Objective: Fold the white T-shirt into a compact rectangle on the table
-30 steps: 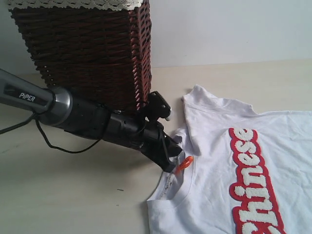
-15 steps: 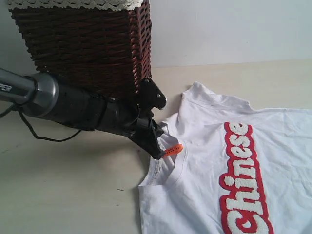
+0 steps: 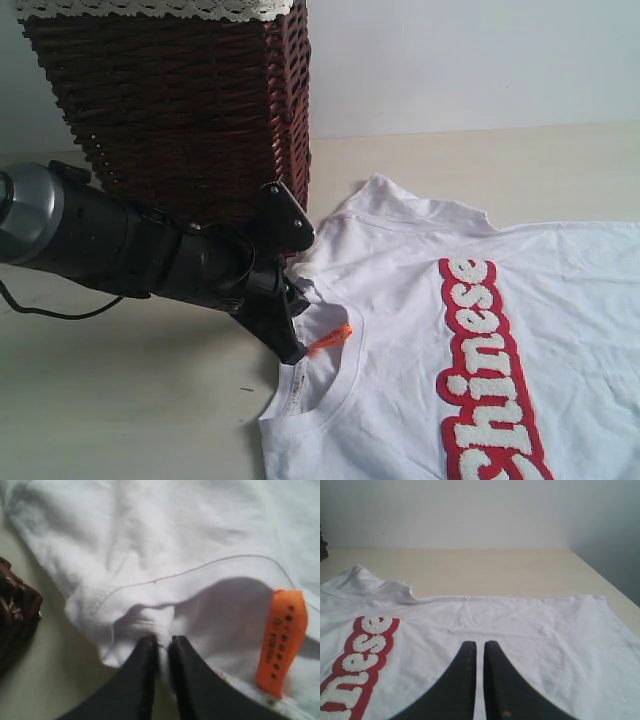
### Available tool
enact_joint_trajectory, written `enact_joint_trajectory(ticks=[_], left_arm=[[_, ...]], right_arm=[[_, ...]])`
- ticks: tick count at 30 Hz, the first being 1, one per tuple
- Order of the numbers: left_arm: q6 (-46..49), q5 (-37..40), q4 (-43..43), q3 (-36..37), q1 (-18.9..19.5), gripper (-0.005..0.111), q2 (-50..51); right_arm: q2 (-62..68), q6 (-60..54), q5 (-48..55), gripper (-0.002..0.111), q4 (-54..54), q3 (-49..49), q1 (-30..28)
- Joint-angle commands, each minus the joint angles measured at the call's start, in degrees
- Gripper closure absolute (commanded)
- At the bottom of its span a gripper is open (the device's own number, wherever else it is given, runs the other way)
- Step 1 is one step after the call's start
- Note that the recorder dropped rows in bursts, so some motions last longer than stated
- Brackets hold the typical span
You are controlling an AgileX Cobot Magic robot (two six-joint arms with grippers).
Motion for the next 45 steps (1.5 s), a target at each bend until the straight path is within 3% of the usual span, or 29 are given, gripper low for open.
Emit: enact_joint_trajectory(ticks=[1,5,7,9,13,20,25,28,33,37,40,43,45], left_arm=[[-0.67,0.58,-0.22,0.35,0.15,0.060,-0.59],[-0.67,1.56,-3.53,0.35,0.15,0.026,-1.50],[-0.97,1.56,-3.53,0.35,0.15,0.023,-3.39],[-2.12,1.56,-3.53,-0.11,0.15,0.027,-6.30],[-3.41,1.21,-3.53,-2.34,0.48,0.047,-12.83],[-7.10,11.10,-3.53,-4.74,1.70,0.107,-22.34],[-8.58,11.15,-3.53,-4.39,1.70,0.106,-22.21],[-8.59,9.57,-3.53,-0.64,1.70,0.106,-22.38],[-8.59,6.13,-3.53,3.30,1.70,0.107,-30.35],[-8.59,-2.11,-3.53,3.30,1.70,0.107,-36.06],[-8.47,-16.43,-3.53,3.39,2.30,0.107,-37.19],[-13.94,-9.19,-3.53,3.39,3.79,0.107,-37.84],[-19.41,1.91,-3.53,3.42,3.91,0.107,-35.89]], right_arm=[[-0.25,0.02,-0.75,0.100,0.06,0.27,-0.30],[-0.25,0.02,-0.75,0.100,0.06,0.27,-0.30],[-0.25,0.02,-0.75,0.100,0.06,0.27,-0.30],[-0.25,0.02,-0.75,0.100,0.06,0.27,-0.30],[-0.25,0.02,-0.75,0.100,0.06,0.27,-0.30],[-0.25,0.02,-0.75,0.100,0.06,0.27,-0.30],[-0.25,0.04,-0.75,0.100,0.21,0.27,-0.30],[-0.25,0.04,-0.75,0.100,0.21,0.27,-0.30],[-0.25,0.04,-0.75,0.100,0.21,0.27,-0.30],[-0.25,0.04,-0.75,0.100,0.21,0.27,-0.30],[-0.25,0.04,-0.75,0.100,0.21,0.27,-0.30],[-0.25,0.04,-0.75,0.100,0.21,0.27,-0.30],[-0.25,0.04,-0.75,0.100,0.21,0.27,-0.30]])
